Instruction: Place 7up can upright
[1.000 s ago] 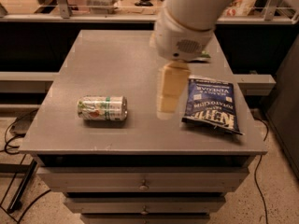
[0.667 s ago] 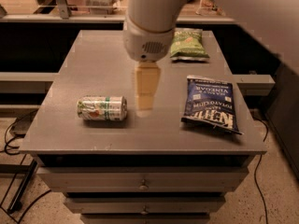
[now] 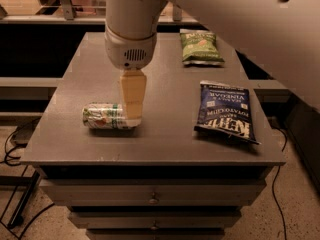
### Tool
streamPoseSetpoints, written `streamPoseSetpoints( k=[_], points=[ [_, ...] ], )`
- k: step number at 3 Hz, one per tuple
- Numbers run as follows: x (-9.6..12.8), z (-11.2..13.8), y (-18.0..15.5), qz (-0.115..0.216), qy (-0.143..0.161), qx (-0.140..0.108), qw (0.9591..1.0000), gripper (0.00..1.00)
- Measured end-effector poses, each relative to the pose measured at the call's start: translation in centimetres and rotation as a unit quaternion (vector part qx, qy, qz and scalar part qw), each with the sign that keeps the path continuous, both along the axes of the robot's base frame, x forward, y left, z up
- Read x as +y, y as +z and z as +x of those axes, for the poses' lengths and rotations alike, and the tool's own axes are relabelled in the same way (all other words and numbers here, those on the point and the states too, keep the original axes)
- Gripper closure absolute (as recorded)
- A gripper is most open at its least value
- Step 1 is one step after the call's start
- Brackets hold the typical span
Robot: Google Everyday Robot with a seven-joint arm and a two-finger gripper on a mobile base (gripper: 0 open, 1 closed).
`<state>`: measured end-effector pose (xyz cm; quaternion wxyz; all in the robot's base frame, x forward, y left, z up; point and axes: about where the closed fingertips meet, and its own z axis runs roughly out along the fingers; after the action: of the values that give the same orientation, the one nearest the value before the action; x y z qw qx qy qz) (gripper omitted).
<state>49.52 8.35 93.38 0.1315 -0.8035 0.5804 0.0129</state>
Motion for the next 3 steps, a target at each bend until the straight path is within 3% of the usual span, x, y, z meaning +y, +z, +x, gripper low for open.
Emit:
streamPoseSetpoints(
  k=[2, 3],
  points=[
    [4.9, 1.1, -4.2, -0.065, -0.006, 0.021, 0.9977, 0.00],
    [5.7, 1.4, -7.0, -0.094, -0.019, 0.039, 0.9947, 0.00]
  ],
)
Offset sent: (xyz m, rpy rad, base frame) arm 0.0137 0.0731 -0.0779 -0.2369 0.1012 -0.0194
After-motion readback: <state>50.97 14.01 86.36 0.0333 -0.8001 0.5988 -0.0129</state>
